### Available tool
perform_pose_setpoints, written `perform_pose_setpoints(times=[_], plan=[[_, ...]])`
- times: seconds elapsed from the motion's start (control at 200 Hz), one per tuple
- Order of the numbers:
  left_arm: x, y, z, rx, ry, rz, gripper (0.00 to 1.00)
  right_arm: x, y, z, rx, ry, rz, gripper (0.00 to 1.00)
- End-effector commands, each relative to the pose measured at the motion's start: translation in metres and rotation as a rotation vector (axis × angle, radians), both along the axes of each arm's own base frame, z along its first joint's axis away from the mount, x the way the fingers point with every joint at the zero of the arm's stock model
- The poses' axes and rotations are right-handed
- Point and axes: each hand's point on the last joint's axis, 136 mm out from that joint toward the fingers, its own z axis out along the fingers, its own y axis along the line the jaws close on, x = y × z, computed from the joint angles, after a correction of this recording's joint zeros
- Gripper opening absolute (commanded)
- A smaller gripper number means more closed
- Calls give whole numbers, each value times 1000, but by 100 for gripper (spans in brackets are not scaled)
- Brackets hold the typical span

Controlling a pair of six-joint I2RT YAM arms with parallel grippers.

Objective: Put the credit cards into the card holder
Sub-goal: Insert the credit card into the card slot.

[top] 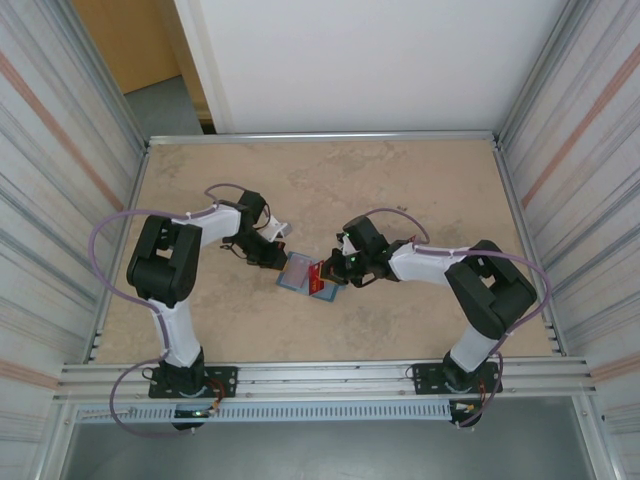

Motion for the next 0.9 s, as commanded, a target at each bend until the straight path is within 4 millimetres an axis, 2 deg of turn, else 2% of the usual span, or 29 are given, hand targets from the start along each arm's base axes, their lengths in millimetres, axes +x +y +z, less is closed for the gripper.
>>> perform_pose_setpoints(times=[0.0, 0.892], plan=[[-5, 2, -1, 16, 13, -23, 0, -2, -3, 5, 2, 7, -21, 0], [-8, -1, -1, 14, 16, -30, 0, 10, 10, -13, -2, 19, -29, 0]])
